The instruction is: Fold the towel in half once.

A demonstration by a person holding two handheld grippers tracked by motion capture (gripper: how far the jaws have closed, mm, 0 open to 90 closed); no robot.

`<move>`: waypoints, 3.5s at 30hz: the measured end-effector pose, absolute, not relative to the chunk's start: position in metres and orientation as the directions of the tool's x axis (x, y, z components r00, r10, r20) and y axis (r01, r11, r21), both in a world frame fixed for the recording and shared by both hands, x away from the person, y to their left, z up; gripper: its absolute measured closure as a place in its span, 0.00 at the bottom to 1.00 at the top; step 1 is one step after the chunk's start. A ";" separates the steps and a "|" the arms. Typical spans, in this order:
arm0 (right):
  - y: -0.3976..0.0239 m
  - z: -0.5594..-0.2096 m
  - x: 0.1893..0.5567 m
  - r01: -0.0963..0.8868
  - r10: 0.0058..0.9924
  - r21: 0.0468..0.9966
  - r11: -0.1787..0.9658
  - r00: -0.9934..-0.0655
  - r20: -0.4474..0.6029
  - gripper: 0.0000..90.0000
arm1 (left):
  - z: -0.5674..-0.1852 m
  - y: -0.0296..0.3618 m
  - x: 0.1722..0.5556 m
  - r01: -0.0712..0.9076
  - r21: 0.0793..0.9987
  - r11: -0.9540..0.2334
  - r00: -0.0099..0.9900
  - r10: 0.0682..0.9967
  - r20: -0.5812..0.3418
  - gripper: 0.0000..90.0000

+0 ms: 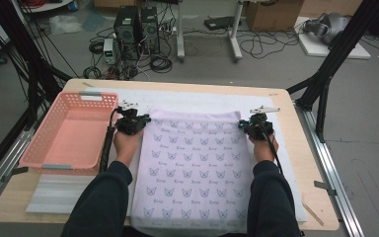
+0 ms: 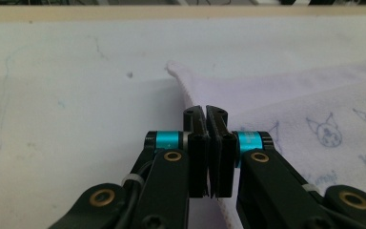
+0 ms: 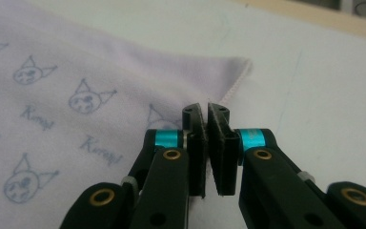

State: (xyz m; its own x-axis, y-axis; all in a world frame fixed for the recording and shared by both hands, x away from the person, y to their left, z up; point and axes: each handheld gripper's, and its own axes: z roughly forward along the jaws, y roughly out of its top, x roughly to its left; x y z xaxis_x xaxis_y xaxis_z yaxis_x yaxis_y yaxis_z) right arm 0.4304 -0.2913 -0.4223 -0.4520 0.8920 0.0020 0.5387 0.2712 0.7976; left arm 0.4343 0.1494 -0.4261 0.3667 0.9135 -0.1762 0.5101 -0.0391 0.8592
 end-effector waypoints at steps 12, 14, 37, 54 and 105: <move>-0.299 -0.397 0.398 0.479 0.847 0.841 0.253 -0.529 0.047 0.96 | -0.391 0.159 0.403 0.457 0.888 -0.052 0.477 0.857 -0.194 0.97; -0.302 -0.395 0.388 0.471 0.837 0.850 0.237 -0.543 0.068 0.96 | -0.386 0.161 0.393 0.443 0.894 -0.056 0.496 0.847 -0.192 0.97; -0.314 -0.411 0.286 0.466 0.745 0.827 0.314 -0.661 0.090 0.95 | -0.422 0.177 0.285 0.417 0.895 -0.156 0.627 0.763 -0.159 0.96; -0.307 -0.420 0.305 0.507 0.840 0.829 0.237 -0.535 0.088 0.51 | -0.439 0.163 0.323 0.494 0.858 -0.140 0.560 0.806 -0.191 0.39; -0.319 -0.423 0.239 0.476 0.691 0.780 0.406 -0.719 0.079 0.86 | -0.435 0.185 0.260 0.505 0.855 -0.117 0.634 0.723 -0.275 0.46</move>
State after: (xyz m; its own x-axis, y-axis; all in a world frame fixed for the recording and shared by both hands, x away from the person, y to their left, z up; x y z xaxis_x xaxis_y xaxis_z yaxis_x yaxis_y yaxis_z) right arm 0.2388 -0.3191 -0.4227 -0.7189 0.6906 0.0788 0.4758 0.4064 0.7800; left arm 0.2596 0.1846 -0.4354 0.6335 0.7231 -0.2753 0.5047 -0.1165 0.8554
